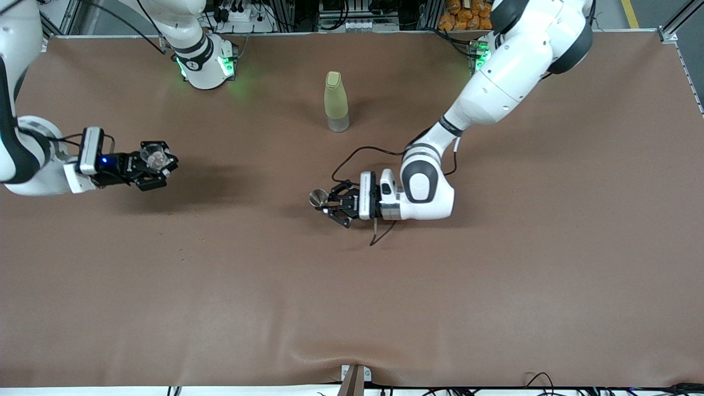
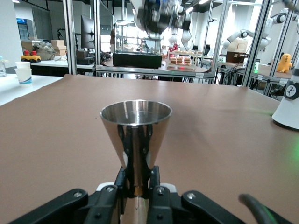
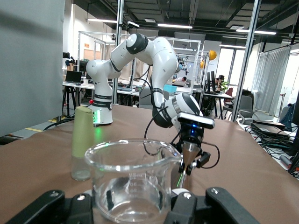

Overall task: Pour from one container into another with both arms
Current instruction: 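Bring the beaker above the jigger with the right gripper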

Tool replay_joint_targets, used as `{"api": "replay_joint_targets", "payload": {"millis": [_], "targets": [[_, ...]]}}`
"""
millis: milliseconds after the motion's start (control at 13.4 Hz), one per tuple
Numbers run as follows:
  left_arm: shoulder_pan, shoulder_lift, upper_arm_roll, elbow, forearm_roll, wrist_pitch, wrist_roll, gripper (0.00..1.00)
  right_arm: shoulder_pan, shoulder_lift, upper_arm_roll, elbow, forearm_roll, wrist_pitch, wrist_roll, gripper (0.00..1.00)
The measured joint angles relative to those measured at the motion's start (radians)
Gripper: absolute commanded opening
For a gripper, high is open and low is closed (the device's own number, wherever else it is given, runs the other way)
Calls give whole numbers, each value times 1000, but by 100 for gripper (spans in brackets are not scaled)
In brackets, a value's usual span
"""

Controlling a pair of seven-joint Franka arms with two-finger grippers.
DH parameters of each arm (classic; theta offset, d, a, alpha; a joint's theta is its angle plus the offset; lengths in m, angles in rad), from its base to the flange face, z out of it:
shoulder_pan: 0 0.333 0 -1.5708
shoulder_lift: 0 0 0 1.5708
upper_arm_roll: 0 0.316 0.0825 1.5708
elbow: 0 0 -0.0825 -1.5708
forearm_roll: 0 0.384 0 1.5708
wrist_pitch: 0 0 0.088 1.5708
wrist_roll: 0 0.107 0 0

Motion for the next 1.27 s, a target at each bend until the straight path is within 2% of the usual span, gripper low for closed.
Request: {"api": "replay_joint_targets", "payload": {"millis": [224,523,971,1270], "targets": [[-94,6,52,23,-69,4,0,0,20,-67,0,-31,-11,1,34,0],[-218,8,127,76,-166,12,0,0,90,-102,1,-75,-13,9,63,0],[-277,36,134,126,-180,18,0,0,211,-138,3,-118,1,81,113,0],[-303,60,141,159,-180,33,0,0,305,-147,3,-179,100,149,117,0]]}}
